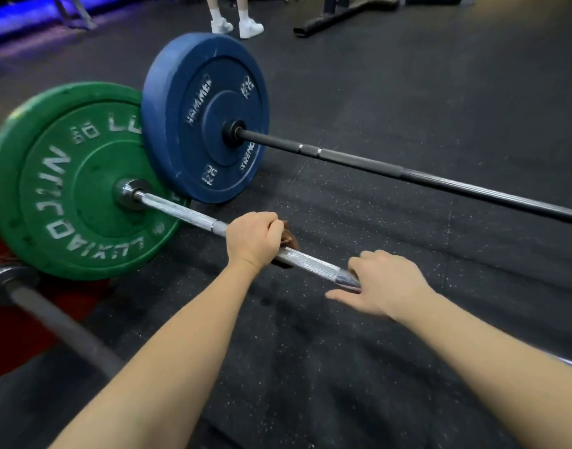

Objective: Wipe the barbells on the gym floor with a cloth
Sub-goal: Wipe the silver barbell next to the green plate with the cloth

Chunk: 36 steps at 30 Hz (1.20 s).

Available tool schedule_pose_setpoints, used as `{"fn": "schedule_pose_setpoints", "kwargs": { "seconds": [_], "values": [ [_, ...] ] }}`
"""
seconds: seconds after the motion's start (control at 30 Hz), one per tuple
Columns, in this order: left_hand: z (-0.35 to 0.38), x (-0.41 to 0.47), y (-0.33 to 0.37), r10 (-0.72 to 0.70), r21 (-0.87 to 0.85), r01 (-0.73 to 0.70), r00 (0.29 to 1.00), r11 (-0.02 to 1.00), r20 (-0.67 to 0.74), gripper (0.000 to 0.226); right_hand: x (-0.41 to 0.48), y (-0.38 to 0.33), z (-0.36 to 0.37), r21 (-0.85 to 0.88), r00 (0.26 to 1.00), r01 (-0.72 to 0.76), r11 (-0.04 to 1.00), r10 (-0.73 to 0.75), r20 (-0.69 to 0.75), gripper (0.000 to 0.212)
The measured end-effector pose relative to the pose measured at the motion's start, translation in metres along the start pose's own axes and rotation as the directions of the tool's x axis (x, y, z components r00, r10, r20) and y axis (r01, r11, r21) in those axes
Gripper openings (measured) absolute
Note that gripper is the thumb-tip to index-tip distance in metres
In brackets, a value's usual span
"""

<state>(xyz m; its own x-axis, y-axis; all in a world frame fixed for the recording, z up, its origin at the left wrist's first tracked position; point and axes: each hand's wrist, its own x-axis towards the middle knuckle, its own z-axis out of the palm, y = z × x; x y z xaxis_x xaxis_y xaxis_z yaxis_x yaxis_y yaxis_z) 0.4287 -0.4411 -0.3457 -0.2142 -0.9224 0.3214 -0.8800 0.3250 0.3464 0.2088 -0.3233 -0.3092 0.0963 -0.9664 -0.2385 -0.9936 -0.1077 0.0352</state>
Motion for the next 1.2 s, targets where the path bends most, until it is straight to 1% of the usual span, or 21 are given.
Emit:
{"fn": "schedule_pose_setpoints", "kwargs": {
  "seconds": [0.03,0.1,0.13,0.17,0.2,0.3,0.37,0.43,0.5,0.57,0.63,0.67,0.73,0.83,0.9,0.93,1.03,1.1,1.17,1.2],
  "values": [
    [0.001,0.0,-0.001,0.008,-0.005,-0.008,1.0,1.0,-0.007,0.034,-0.008,0.013,0.0,-0.006,0.995,-0.056,0.998,0.056,0.078,0.068],
    [0.003,0.001,-0.002,0.017,-0.017,-0.018,1.0,1.0,-0.014,0.034,-0.023,0.029,0.0,0.083,0.952,-0.199,0.977,0.172,0.255,0.07],
    [0.003,0.001,-0.003,0.02,-0.02,-0.02,1.0,1.0,-0.014,0.034,-0.028,0.031,0.001,0.15,0.927,-0.259,0.954,0.202,0.317,0.068],
    [0.003,0.001,-0.003,0.021,-0.024,-0.021,1.0,0.999,-0.011,0.033,-0.03,0.031,0.005,0.194,0.916,-0.294,0.936,0.218,0.337,0.063],
    [0.003,0.002,-0.004,0.02,-0.028,-0.021,1.0,0.999,-0.006,0.033,-0.031,0.029,0.008,0.205,0.92,-0.306,0.93,0.233,0.316,0.055],
    [-0.001,0.003,-0.002,0.007,-0.024,-0.006,1.0,1.0,0.028,0.034,-0.031,0.023,0.011,0.157,0.942,-0.307,0.939,0.276,0.192,0.026],
    [-0.003,0.003,0.0,-0.016,-0.008,0.016,0.998,1.0,0.064,0.034,-0.033,0.022,0.011,0.158,0.948,-0.302,0.94,0.278,0.157,0.019],
    [-0.006,0.003,0.004,-0.023,0.055,0.017,0.994,0.998,0.106,0.036,-0.035,0.022,0.011,0.157,0.954,-0.288,0.945,0.268,0.137,0.017],
    [-0.01,0.008,0.007,0.007,0.207,-0.053,0.975,0.977,0.22,0.038,-0.037,0.023,0.013,0.163,0.96,-0.273,0.948,0.257,0.113,0.014],
    [-0.02,0.014,0.018,0.017,0.329,-0.164,0.913,0.93,0.407,0.035,-0.038,0.024,0.013,0.173,0.966,-0.255,0.951,0.243,0.089,0.011],
    [-0.029,0.017,0.033,-0.006,0.36,-0.225,0.841,0.905,0.541,0.033,-0.039,0.025,0.013,0.186,0.97,-0.242,0.952,0.231,0.075,0.009],
    [-0.031,0.016,0.039,-0.012,0.371,-0.243,0.823,0.896,0.568,0.032,-0.041,0.026,0.012,0.189,0.972,-0.236,0.953,0.226,0.072,0.009],
    [-0.031,0.01,0.054,0.0,0.36,-0.262,0.808,0.895,0.59,0.03,-0.042,0.026,0.011,0.197,0.975,-0.223,0.955,0.215,0.064,0.009],
    [-0.02,-0.009,0.095,0.08,0.212,-0.271,0.771,0.939,0.631,0.028,-0.044,0.027,0.012,0.223,0.979,-0.205,0.953,0.2,0.045,0.008],
    [-0.011,-0.023,0.125,0.13,0.122,-0.262,0.769,0.957,0.626,0.028,-0.044,0.028,0.014,0.238,0.98,-0.196,0.951,0.195,0.028,0.005],
    [-0.007,-0.028,0.135,0.141,0.103,-0.255,0.778,0.961,0.612,0.027,-0.044,0.028,0.014,0.24,0.981,-0.19,0.952,0.191,0.019,0.005],
    [0.003,-0.038,0.145,0.131,0.132,-0.234,0.839,0.963,0.528,0.029,-0.044,0.028,0.017,0.225,0.981,-0.189,0.956,0.194,0.002,0.007],
    [0.006,-0.038,0.144,0.104,0.167,-0.215,0.857,0.962,0.505,0.031,-0.042,0.031,0.019,0.223,0.985,-0.173,0.959,0.17,0.032,0.012],
    [0.006,-0.032,0.146,0.06,0.229,-0.208,0.85,0.951,0.523,0.032,-0.036,0.04,0.016,0.292,0.985,-0.144,0.946,0.107,0.139,0.023],
    [0.009,-0.03,0.147,0.032,0.254,-0.206,0.831,0.945,0.555,0.032,-0.035,0.047,0.015,0.333,0.974,-0.128,0.934,0.054,0.222,0.029]
  ]
}}
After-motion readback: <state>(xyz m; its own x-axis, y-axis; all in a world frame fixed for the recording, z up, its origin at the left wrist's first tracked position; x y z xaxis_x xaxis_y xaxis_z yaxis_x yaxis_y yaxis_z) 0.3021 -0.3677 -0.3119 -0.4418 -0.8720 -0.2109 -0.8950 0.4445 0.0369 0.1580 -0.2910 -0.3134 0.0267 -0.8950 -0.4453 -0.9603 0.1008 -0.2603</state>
